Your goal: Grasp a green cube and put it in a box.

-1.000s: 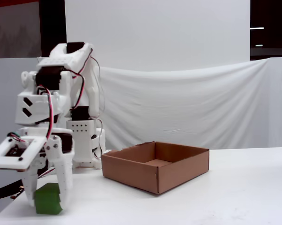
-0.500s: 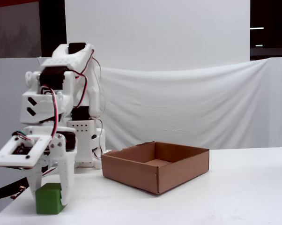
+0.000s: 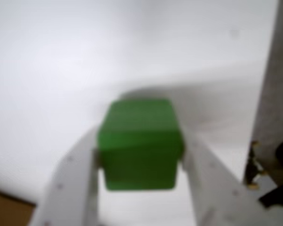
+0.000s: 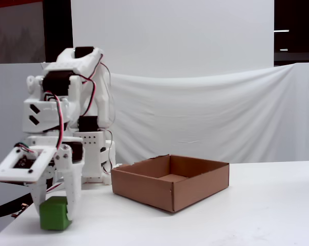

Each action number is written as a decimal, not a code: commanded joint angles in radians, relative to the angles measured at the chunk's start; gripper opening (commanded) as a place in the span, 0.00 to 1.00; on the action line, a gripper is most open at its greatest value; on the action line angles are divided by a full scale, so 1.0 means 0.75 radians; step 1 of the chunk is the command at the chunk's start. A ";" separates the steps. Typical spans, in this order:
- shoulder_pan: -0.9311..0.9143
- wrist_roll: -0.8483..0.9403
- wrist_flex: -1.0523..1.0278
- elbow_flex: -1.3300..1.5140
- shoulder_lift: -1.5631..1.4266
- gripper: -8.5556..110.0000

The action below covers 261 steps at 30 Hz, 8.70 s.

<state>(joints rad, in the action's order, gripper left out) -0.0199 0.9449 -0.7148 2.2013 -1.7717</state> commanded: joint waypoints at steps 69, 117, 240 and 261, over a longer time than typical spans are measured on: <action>1.088 -0.483 -0.192 0.006 -0.325 0.28; 0.143 0.247 -0.714 1.025 -1.880 0.17; 0.245 0.127 -0.697 1.029 -1.882 0.25; 0.245 0.123 -0.697 1.029 -1.882 0.25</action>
<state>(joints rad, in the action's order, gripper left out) 0.1534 1.0446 -1.2410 2.9775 -3.1799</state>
